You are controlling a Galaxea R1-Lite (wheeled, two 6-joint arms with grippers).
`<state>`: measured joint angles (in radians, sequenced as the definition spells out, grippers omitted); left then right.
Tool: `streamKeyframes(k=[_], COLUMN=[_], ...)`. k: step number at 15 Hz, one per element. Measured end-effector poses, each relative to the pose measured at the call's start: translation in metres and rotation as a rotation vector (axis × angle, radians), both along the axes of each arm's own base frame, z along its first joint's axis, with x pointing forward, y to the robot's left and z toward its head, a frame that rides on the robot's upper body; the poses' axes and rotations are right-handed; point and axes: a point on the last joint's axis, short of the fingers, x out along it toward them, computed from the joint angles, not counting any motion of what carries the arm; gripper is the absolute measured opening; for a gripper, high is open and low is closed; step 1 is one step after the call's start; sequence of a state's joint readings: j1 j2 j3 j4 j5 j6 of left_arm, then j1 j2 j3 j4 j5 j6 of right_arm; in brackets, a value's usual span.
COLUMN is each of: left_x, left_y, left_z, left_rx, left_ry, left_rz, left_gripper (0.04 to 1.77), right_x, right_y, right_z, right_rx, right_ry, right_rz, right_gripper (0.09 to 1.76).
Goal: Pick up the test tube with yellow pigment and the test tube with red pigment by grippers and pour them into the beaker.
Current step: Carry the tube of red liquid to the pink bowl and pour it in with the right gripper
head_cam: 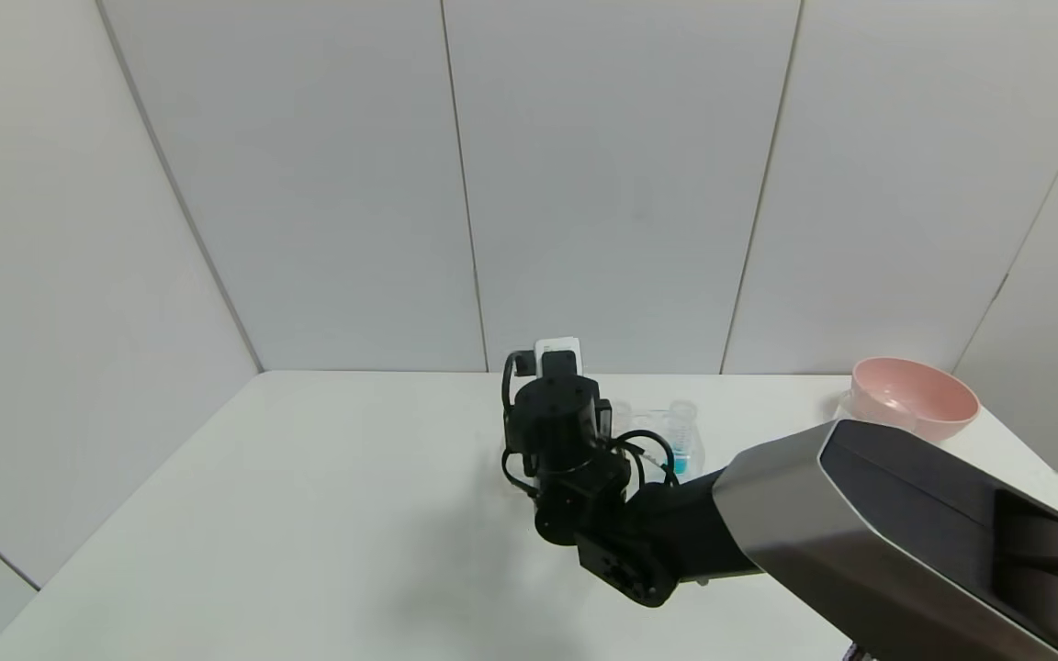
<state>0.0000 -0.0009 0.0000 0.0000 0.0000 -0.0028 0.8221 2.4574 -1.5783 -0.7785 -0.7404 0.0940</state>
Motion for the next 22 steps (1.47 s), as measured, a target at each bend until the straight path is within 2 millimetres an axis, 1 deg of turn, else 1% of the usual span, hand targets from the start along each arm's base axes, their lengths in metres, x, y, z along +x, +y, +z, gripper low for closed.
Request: streamKeyframes(k=[3, 5, 6, 7, 9, 11, 13, 15, 17, 18, 19, 20, 22], left_x=[0.000, 0.000, 0.000, 0.000, 0.000, 0.000, 0.000, 0.000, 0.000, 0.000, 0.000, 0.000, 0.000], left_y=[0.000, 0.000, 0.000, 0.000, 0.000, 0.000, 0.000, 0.000, 0.000, 0.000, 0.000, 0.000, 0.000], left_z=[0.000, 0.000, 0.000, 0.000, 0.000, 0.000, 0.000, 0.000, 0.000, 0.000, 0.000, 0.000, 0.000], left_rx=[0.000, 0.000, 0.000, 0.000, 0.000, 0.000, 0.000, 0.000, 0.000, 0.000, 0.000, 0.000, 0.000], left_ry=[0.000, 0.000, 0.000, 0.000, 0.000, 0.000, 0.000, 0.000, 0.000, 0.000, 0.000, 0.000, 0.000], left_rz=[0.000, 0.000, 0.000, 0.000, 0.000, 0.000, 0.000, 0.000, 0.000, 0.000, 0.000, 0.000, 0.000], left_gripper=[1.76, 1.76, 1.76, 1.76, 1.76, 1.76, 1.76, 1.76, 1.76, 1.76, 1.76, 1.76, 1.76], right_x=[-0.003, -0.005, -0.004, -0.002, 0.003, 0.010, 0.019, 0.022, 0.017, 0.013, 0.008, 0.001, -0.009], right_y=[-0.005, -0.015, -0.023, -0.035, -0.065, -0.112, -0.176, -0.237, -0.300, -0.324, -0.355, -0.380, -0.422], right_z=[0.037, 0.064, 0.076, 0.088, 0.106, 0.119, 0.127, 0.132, 0.133, 0.134, 0.134, 0.136, 0.138], right_rx=[0.031, 0.061, 0.076, 0.087, 0.098, 0.087, 0.069, 0.055, 0.043, 0.040, 0.037, 0.028, -0.036], right_ry=[-0.055, -0.092, -0.108, -0.122, -0.139, -0.139, -0.131, -0.122, -0.105, -0.100, -0.095, -0.096, -0.108], right_rz=[-0.001, -0.009, -0.021, -0.039, -0.047, -0.037, -0.057, -0.080, -0.065, -0.045, -0.010, 0.034, 0.104], right_gripper=[0.59, 0.59, 0.59, 0.59, 0.59, 0.59, 0.59, 0.59, 0.59, 0.59, 0.59, 0.59, 0.59])
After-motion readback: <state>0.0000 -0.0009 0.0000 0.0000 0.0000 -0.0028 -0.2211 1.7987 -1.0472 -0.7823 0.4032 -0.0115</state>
